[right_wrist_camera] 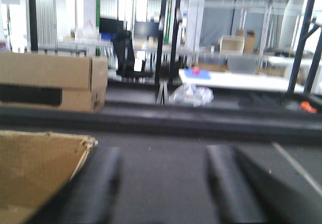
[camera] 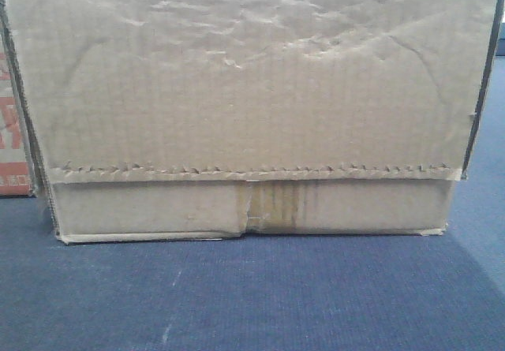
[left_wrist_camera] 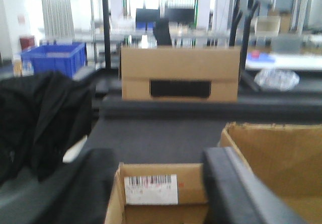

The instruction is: Stack two boxes on right shelf middle

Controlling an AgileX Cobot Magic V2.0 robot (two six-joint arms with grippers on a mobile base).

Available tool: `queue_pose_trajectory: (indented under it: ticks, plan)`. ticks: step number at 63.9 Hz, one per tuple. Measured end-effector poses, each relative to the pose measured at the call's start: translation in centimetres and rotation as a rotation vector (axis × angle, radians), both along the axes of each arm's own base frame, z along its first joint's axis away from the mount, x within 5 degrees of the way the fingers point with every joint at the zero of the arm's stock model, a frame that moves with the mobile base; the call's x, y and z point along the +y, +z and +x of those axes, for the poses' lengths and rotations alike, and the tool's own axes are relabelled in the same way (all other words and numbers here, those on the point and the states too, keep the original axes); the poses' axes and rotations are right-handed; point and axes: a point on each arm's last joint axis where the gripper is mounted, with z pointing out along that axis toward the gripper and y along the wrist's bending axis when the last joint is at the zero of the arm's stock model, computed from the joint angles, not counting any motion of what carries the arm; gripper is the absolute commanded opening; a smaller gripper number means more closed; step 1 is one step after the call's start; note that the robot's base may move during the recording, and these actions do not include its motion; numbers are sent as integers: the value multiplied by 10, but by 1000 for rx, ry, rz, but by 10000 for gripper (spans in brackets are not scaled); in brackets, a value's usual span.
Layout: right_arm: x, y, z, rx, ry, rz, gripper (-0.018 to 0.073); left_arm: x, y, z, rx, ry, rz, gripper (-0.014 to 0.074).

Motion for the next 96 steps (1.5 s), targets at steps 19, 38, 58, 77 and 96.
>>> queue_pose_trajectory:
  ticks: [19,38,58,77,96]
  plan:
    - [1,-15,63,228,-1,-12,570,-6,-13,59,224,-58,3,601]
    - [6,-18,70,251,37,-17,570,-2,0,133,575,-12,-3,599]
    - [8,-19,72,261,47,-19,570,48,-1,216,882,64,49,599]
    - [8,-22,77,278,47,-19,570,74,-60,268,1095,44,62,599]
    - [8,-22,77,280,47,-19,570,81,-114,302,1216,20,37,599]
